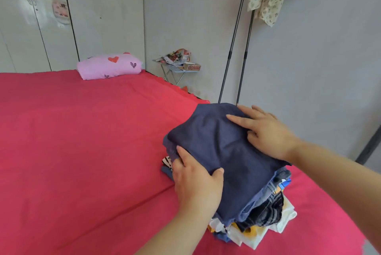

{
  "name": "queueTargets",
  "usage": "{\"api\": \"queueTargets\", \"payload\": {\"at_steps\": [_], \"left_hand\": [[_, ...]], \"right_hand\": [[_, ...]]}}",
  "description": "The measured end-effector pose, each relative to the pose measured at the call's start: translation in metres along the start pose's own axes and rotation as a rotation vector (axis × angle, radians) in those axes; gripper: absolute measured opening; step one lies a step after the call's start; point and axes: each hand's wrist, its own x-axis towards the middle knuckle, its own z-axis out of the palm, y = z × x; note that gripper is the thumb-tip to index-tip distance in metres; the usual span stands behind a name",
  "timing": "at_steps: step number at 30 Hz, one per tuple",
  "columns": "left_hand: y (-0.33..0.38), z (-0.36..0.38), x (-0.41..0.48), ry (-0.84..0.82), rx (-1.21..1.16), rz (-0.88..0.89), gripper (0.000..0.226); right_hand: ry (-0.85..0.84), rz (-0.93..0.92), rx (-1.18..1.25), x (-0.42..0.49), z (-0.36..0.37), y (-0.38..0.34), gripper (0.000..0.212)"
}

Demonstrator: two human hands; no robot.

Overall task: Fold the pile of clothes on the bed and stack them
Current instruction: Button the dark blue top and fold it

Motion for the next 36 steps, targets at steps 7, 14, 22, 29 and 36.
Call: {"api": "queueTargets", "payload": {"at_steps": [7, 14, 22, 29, 36], "left_hand": [[0.019, 0.010, 0.027, -0.118, 0.608, 0.340, 0.078], [0.020, 0.042, 0.055, -0.461, 0.726, 0.178, 0.095], [0.021, 0.053, 0.069, -0.504, 0.832, 0.013, 0.072], [0.022, 0.059, 0.080, -0.506, 0.866, 0.018, 0.083], [0.007, 0.070, 0.080, -0.527, 0.822, 0.013, 0.073]], "right_hand": [[-0.270, 0.010, 0.003, 0.022, 0.001, -0.004, 0.048], [-0.376, 0.070, 0.051, 0.038, 0.032, 0.020, 0.049], [-0.399, 0.051, 0.103, 0.049, 0.050, 0.029, 0.061], [-0.397, 0.075, 0.156, 0.059, 0.056, 0.035, 0.049], [-0.391, 0.064, 0.130, 0.063, 0.070, 0.038, 0.046]]}}
